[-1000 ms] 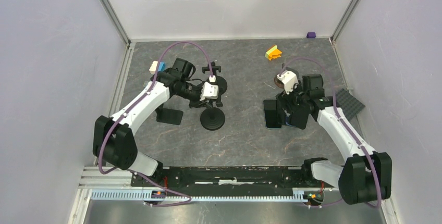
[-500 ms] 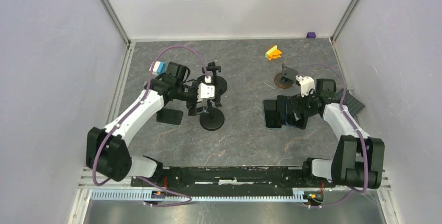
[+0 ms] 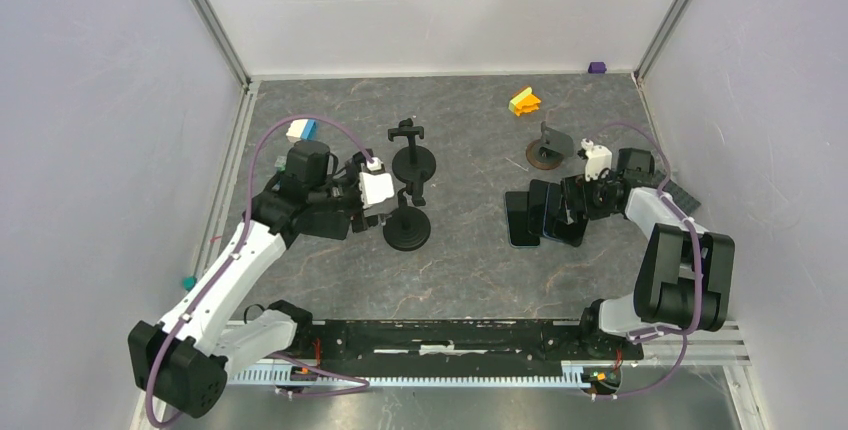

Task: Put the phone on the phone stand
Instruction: Adjust the phone stand at the center of the board.

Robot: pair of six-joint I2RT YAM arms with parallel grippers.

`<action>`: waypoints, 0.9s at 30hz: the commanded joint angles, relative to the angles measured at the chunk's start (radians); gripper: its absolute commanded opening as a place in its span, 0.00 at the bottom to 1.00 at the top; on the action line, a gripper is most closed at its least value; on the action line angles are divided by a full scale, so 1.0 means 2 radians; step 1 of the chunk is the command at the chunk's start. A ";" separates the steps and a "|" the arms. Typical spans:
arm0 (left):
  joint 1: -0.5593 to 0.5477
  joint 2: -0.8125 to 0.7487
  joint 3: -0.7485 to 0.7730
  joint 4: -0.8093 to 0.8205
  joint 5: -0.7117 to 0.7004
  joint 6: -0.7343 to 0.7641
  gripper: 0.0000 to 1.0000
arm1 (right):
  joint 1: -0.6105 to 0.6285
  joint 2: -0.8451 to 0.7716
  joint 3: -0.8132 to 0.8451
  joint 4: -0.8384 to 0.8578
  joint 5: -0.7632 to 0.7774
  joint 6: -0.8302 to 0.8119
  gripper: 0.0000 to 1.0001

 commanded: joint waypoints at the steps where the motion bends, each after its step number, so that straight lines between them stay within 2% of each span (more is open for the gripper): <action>1: 0.002 -0.020 0.010 0.000 -0.014 -0.049 1.00 | 0.003 0.023 -0.014 -0.007 -0.004 -0.002 0.98; 18: 0.002 -0.028 0.005 0.005 -0.017 -0.067 1.00 | -0.034 -0.016 -0.006 -0.018 -0.096 0.029 0.98; 27: 0.002 -0.029 -0.002 0.012 -0.020 -0.069 1.00 | -0.049 -0.019 -0.015 0.003 -0.087 0.054 0.98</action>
